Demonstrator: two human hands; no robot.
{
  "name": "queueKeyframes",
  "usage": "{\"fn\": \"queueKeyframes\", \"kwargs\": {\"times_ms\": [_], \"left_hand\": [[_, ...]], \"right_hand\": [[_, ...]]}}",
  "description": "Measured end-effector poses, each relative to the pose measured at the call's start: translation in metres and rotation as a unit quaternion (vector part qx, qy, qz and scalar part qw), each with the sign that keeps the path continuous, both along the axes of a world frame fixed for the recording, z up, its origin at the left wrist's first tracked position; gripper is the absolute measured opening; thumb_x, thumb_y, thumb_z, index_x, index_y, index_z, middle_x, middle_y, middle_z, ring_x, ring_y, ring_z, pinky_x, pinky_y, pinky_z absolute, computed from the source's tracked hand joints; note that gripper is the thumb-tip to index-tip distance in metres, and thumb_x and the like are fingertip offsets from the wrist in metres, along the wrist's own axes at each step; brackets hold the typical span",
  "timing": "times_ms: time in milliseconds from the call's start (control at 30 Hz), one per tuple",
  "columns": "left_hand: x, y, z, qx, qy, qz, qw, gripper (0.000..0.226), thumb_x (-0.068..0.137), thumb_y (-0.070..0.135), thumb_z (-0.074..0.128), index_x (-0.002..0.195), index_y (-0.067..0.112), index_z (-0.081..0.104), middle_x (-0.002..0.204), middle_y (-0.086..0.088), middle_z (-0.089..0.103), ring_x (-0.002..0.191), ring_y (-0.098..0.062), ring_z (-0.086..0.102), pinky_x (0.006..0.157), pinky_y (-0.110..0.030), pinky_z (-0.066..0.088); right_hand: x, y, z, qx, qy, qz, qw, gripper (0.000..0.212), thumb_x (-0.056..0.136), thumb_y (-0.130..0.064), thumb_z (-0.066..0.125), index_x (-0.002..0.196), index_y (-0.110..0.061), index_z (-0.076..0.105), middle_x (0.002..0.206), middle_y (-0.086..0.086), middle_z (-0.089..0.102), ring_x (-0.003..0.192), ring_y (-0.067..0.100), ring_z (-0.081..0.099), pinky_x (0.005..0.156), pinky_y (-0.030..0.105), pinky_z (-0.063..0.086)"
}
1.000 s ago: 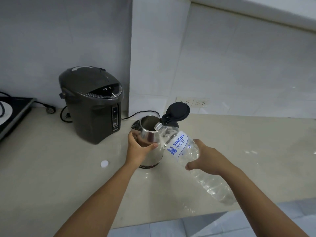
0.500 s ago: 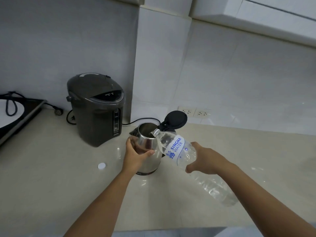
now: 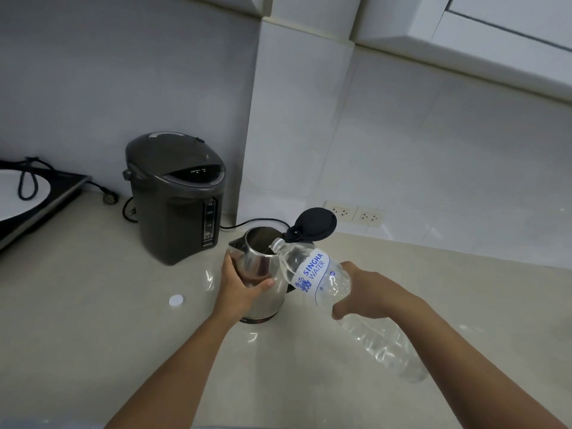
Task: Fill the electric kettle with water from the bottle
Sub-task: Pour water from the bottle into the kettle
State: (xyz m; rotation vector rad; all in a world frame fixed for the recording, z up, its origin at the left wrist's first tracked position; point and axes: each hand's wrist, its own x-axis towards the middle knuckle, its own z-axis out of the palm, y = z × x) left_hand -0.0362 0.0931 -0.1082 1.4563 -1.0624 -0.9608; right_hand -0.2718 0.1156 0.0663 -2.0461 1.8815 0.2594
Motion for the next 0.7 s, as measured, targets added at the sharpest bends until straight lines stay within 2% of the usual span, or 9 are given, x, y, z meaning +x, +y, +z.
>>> {"fn": "queueKeyframes", "kwargs": {"times_ms": [67,133,367,567,700], "left_hand": [[0.001,-0.004,-0.006,0.011,-0.008,0.008,1.000,0.122,0.046,0.065,0.091,0.142,0.027,0.026,0.144,-0.003,0.048,0.129,-0.024,0.056,0.108,-0.045,0.049],[0.001,-0.009,-0.015,0.020,-0.014,0.008,1.000,0.129,0.045,0.070,0.089,0.145,0.026,0.022,0.146,-0.006,0.046,0.129,-0.028,0.057,0.107,-0.048,0.049],[0.000,-0.012,-0.019,0.008,-0.038,0.023,0.999,0.137,0.045,0.075,0.085,0.151,0.028,0.013,0.152,-0.004,0.039,0.135,-0.027,0.051,0.111,-0.049,0.045],[0.000,-0.015,-0.027,0.007,-0.037,0.016,0.999,0.130,0.046,0.076,0.085,0.149,0.038,0.016,0.153,-0.001,0.038,0.128,-0.035,0.059,0.109,-0.050,0.047],[-0.002,-0.011,-0.020,-0.001,-0.047,0.017,0.999,0.135,0.045,0.079,0.082,0.151,0.033,0.013,0.154,-0.002,0.036,0.132,-0.032,0.054,0.109,-0.051,0.047]], "right_hand": [[-0.001,-0.002,0.002,0.003,0.001,0.006,1.000,0.093,0.065,-0.046,0.078,0.141,-0.031,0.027,0.099,-0.003,0.060,0.094,0.022,0.061,0.085,0.039,0.054],[-0.002,-0.003,0.002,0.006,0.002,0.011,1.000,0.094,0.065,-0.046,0.078,0.142,-0.031,0.026,0.101,-0.002,0.060,0.095,0.022,0.061,0.086,0.039,0.054],[-0.004,-0.002,0.000,0.016,-0.012,0.012,1.000,0.094,0.067,-0.044,0.078,0.143,-0.030,0.025,0.099,-0.002,0.059,0.094,0.022,0.060,0.085,0.038,0.054],[-0.005,-0.003,0.000,0.019,-0.008,0.014,1.000,0.096,0.067,-0.044,0.078,0.144,-0.029,0.024,0.103,0.000,0.059,0.095,0.023,0.060,0.087,0.038,0.054],[-0.006,-0.004,-0.001,0.020,-0.012,0.013,1.000,0.096,0.067,-0.043,0.078,0.145,-0.029,0.023,0.101,-0.002,0.057,0.094,0.023,0.059,0.084,0.036,0.053]]}}
